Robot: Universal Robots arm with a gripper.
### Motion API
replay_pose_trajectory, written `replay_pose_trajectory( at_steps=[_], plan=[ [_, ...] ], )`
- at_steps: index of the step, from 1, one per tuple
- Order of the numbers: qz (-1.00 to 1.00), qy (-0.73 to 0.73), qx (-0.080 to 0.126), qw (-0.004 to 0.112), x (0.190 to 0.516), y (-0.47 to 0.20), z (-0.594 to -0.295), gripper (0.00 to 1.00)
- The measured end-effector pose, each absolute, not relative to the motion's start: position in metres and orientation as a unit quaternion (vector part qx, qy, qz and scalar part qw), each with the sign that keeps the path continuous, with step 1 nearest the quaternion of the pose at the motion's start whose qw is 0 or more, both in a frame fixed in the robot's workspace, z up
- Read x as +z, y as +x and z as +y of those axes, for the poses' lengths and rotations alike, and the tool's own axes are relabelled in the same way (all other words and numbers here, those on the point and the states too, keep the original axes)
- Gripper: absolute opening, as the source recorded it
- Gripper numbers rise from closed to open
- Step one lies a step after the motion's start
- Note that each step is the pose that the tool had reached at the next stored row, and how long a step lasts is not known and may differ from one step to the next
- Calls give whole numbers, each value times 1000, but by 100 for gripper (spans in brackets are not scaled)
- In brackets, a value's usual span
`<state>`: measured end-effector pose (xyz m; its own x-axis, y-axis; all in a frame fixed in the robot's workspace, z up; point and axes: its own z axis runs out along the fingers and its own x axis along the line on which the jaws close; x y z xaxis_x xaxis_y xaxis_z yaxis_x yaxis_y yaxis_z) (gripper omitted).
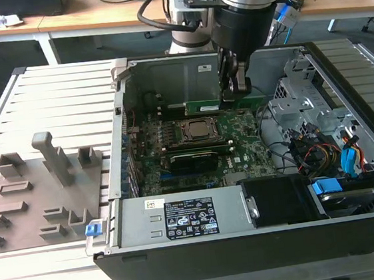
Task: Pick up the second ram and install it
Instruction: 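Insert the second ram into the second slot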
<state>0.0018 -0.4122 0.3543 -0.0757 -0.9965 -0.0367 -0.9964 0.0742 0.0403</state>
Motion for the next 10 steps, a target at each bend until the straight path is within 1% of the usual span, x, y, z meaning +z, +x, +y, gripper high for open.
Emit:
replay_pose_trajectory(
  at_steps=[10],
  plan=[
    [-733,680,-27,0,345,2,-412,14]
  ],
)
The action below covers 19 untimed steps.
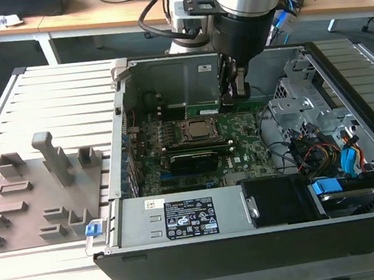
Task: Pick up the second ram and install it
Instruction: 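Insert the second ram into the second slot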
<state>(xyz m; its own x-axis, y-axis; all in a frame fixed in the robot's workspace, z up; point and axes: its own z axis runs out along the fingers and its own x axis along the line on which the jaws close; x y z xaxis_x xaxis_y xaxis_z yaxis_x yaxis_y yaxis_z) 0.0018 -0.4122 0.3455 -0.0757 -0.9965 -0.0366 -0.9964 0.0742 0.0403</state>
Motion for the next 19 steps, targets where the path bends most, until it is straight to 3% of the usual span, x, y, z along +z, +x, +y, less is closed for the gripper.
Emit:
replay_pose_trajectory(
  at_steps=[19],
  plan=[
    [-733,680,-27,0,329,2,-412,14]
  ],
)
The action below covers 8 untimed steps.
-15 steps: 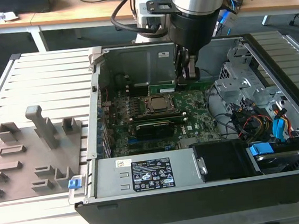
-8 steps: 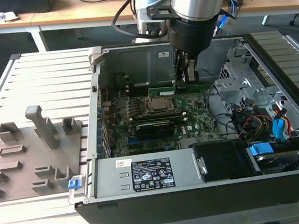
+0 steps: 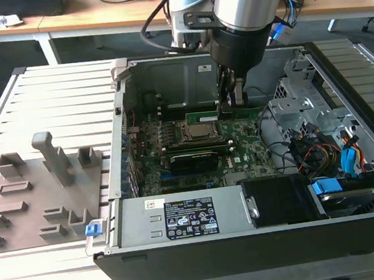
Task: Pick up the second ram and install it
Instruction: 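Insert the second ram into the second slot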
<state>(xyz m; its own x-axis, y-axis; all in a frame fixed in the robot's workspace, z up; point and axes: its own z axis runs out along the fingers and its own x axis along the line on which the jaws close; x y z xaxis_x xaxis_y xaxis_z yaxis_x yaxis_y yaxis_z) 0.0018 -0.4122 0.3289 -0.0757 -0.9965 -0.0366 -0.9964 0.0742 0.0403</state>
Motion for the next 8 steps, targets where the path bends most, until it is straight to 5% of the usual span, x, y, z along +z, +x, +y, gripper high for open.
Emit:
replay_pose_trajectory(
  at_steps=[8],
  plan=[
    [-733,680,-27,0,319,2,-412,14]
  ],
)
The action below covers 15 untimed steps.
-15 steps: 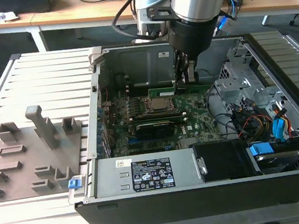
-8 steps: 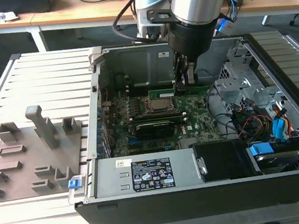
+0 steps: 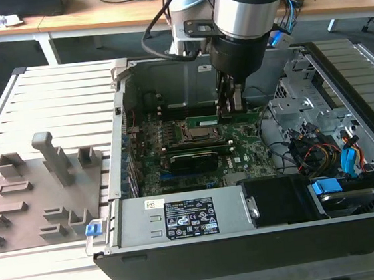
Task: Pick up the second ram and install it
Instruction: 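Insert the second ram into the second slot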
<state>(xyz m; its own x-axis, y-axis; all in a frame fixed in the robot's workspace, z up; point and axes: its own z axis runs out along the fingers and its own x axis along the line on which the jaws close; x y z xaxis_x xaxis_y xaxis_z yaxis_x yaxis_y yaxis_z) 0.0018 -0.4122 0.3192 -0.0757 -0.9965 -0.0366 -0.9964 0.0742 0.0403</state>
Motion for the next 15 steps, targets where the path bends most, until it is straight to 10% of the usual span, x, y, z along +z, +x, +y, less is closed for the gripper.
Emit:
replay_pose_trajectory(
  at_steps=[15],
  plan=[
    [-733,680,-27,0,307,-10,-401,14]
  ],
)
